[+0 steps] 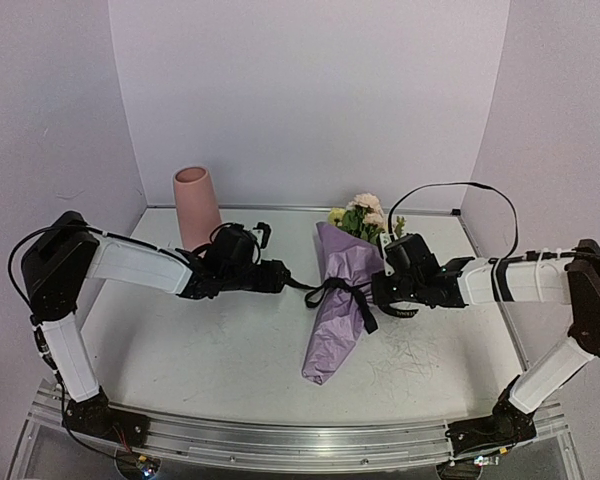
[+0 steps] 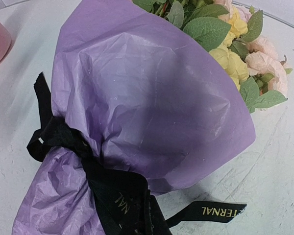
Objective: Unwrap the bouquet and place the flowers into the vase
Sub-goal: Move the fake flower to the center of the board.
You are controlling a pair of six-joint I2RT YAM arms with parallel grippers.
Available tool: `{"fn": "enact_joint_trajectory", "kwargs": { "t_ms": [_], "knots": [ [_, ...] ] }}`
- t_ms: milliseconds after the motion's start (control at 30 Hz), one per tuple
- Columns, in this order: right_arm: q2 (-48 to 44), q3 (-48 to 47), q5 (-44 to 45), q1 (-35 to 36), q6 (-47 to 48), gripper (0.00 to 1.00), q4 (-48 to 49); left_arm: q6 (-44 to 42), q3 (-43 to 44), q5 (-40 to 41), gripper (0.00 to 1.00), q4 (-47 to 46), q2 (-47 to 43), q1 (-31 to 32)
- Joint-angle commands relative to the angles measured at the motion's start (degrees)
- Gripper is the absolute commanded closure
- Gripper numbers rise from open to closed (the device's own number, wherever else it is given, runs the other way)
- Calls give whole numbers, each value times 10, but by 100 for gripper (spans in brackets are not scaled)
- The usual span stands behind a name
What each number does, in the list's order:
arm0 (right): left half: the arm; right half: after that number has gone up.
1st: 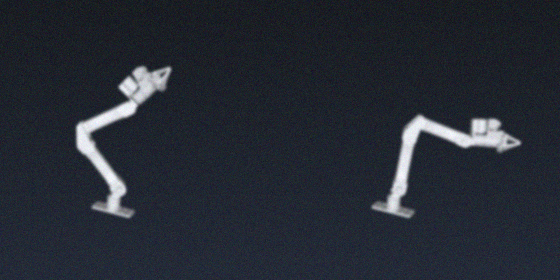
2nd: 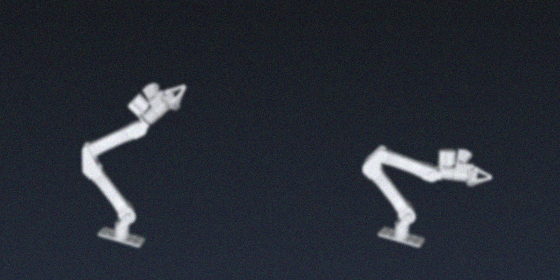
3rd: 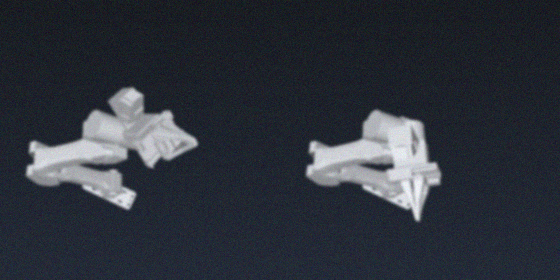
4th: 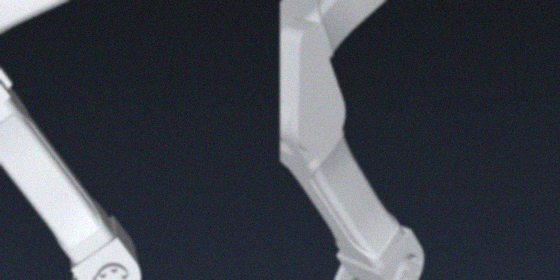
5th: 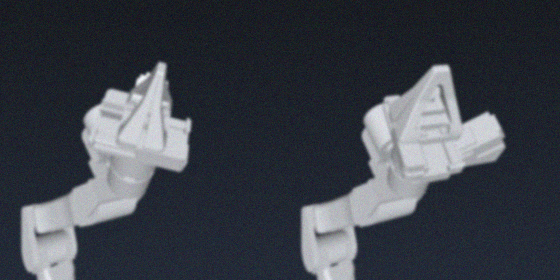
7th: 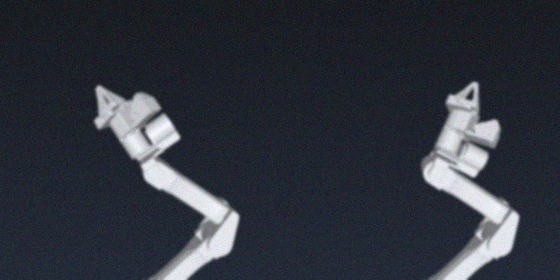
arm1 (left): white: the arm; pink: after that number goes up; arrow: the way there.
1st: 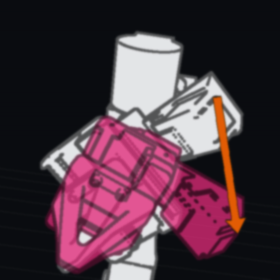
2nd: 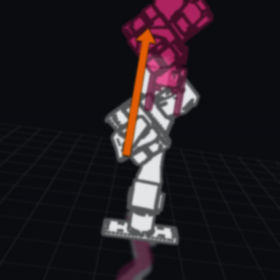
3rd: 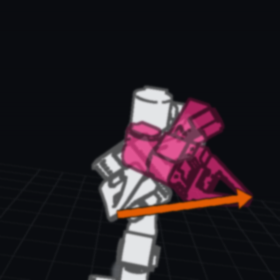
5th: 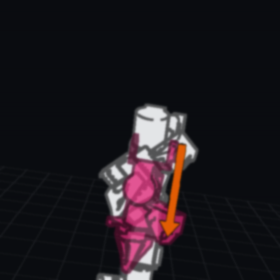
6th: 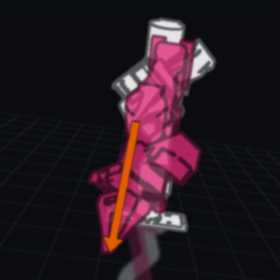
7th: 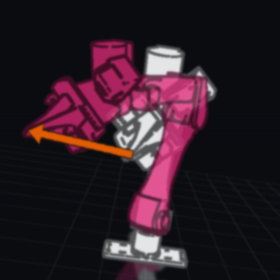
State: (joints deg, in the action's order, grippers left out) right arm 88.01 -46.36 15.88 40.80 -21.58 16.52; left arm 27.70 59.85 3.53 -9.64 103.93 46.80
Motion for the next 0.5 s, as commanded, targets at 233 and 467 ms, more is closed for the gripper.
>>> {"fn": "enact_joint_trajectory", "kwargs": {
  "t_ms": [233,467],
  "knots": [
    [-11,10,12,-2,-11,100,-11,318,118,23,22,42,112,5],
    [-11,14,-2,-3,-21,100,-2,452,130,43,22,40,131,5]
  ]
}}
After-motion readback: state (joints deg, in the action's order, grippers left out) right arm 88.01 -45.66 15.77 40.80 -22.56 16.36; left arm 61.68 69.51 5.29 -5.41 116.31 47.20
